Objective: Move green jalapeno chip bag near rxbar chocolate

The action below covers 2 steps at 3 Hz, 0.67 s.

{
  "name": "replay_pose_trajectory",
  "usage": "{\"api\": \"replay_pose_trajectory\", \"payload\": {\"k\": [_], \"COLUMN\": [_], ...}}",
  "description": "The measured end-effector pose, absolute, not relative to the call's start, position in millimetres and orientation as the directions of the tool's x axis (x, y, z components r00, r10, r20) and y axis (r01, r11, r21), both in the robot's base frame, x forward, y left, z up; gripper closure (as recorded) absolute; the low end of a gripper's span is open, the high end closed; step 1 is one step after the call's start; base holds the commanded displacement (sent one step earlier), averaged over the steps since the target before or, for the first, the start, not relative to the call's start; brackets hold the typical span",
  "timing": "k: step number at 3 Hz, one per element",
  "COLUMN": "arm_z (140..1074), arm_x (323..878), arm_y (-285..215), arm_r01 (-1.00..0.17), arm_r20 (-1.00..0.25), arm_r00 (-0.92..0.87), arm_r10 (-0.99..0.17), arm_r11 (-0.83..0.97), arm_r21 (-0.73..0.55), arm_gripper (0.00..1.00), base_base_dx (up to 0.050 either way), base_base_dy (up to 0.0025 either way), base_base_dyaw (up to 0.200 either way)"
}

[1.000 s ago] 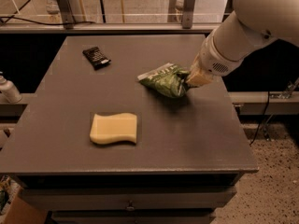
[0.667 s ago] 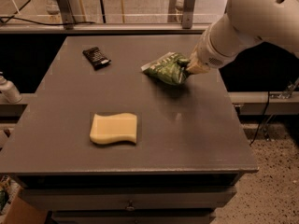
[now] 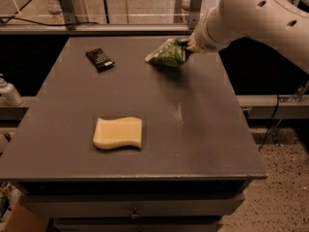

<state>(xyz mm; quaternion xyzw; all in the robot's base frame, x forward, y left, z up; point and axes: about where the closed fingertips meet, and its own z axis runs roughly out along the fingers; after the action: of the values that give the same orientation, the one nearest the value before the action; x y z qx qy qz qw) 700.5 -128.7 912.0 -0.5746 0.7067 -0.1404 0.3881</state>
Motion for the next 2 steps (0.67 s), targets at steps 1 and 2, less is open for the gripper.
{"api": "replay_pose_trajectory", "payload": {"k": [1, 2], "arm_z": [910.6, 901.8], "arm_x": [724.0, 743.5], "arm_y": [-107.5, -83.0], "arm_r01": [-0.683, -0.672], "arm_r20": [-0.410, -0.432], "arm_r00": [-0.027, -0.031], "arm_r10": [-0.911, -0.902], "arm_r11": [0.317, 0.338], "arm_r21": [-0.658, -0.659], "arm_gripper": [1.00, 1.00], "base_base_dx": [0.000, 0.000], "base_base_dy": [0.00000, 0.00000], "base_base_dyaw": [0.000, 0.000]}}
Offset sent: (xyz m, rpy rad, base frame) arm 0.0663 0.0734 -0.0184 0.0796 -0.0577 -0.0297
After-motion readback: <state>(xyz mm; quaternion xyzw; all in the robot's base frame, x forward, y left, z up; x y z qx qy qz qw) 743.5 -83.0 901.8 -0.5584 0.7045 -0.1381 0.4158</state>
